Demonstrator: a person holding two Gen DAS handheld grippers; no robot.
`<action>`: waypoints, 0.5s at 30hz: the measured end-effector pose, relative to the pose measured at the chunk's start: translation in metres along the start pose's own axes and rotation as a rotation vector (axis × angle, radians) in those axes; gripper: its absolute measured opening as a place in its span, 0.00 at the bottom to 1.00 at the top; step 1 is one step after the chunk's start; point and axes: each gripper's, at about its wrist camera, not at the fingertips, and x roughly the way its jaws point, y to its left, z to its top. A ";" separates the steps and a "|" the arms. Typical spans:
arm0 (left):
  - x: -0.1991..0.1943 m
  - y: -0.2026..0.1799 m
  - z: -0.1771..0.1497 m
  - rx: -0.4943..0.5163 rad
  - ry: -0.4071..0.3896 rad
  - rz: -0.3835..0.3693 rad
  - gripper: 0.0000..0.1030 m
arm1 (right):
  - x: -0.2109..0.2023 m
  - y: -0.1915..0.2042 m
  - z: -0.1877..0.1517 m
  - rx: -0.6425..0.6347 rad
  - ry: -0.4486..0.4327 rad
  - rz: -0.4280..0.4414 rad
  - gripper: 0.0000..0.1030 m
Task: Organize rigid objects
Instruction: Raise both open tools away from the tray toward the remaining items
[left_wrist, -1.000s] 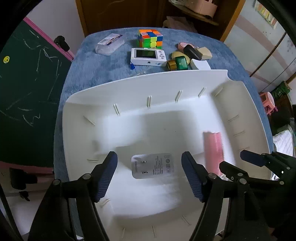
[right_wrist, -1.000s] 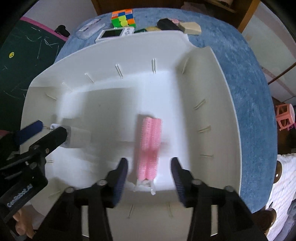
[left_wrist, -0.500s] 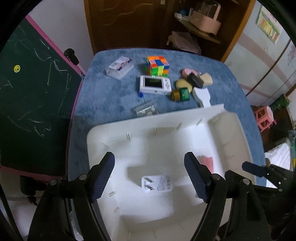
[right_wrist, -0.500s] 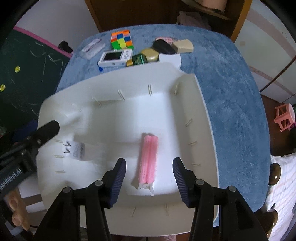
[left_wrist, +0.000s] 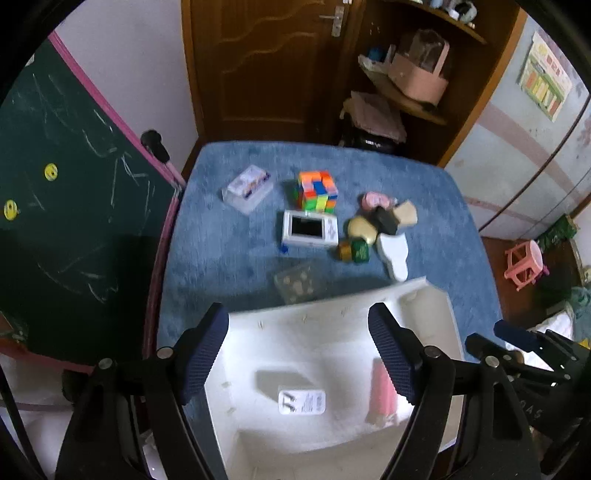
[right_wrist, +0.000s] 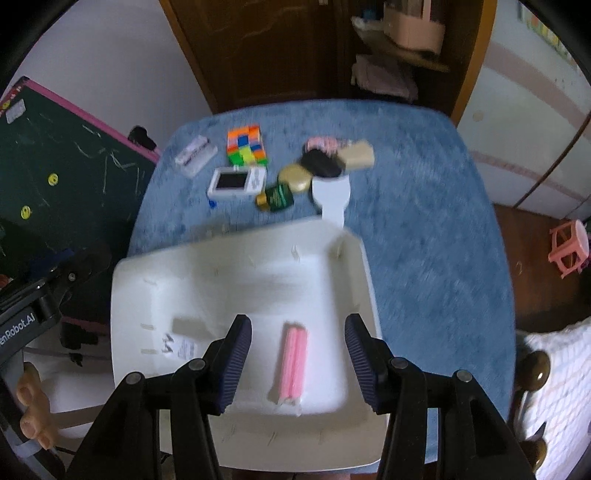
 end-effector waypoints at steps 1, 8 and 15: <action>-0.002 0.000 0.005 -0.006 -0.004 -0.003 0.78 | -0.004 -0.001 0.005 -0.001 -0.011 0.001 0.52; -0.014 -0.006 0.045 -0.039 -0.027 0.003 0.81 | -0.035 -0.015 0.052 -0.022 -0.102 -0.015 0.62; 0.006 -0.016 0.071 -0.049 0.014 0.025 0.84 | -0.025 -0.029 0.100 -0.038 -0.101 -0.015 0.62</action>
